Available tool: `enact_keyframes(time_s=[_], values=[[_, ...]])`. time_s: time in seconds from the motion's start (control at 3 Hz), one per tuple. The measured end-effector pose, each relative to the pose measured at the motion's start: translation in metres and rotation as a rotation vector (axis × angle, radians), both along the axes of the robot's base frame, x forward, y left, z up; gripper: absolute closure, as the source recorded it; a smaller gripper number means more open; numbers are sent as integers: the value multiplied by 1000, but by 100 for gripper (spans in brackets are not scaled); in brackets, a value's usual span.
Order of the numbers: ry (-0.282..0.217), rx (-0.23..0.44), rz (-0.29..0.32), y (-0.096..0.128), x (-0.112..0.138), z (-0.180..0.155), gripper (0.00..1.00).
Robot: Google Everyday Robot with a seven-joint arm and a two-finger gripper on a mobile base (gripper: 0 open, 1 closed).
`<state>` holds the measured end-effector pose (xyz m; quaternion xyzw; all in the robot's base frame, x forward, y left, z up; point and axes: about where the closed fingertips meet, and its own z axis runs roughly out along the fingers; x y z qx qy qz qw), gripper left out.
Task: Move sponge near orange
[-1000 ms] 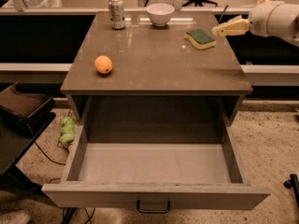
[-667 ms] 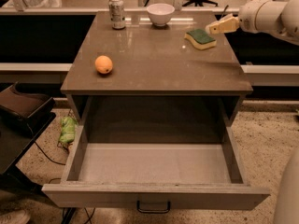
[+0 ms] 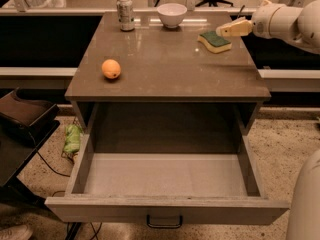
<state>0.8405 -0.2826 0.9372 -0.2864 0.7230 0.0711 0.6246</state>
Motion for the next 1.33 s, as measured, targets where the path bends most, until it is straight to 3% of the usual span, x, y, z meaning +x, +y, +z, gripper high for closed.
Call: enact_keyframes(time_s=[0.67, 1.33], values=[[56, 210, 35, 11, 14, -29, 0], [105, 189, 12, 15, 31, -61, 0]])
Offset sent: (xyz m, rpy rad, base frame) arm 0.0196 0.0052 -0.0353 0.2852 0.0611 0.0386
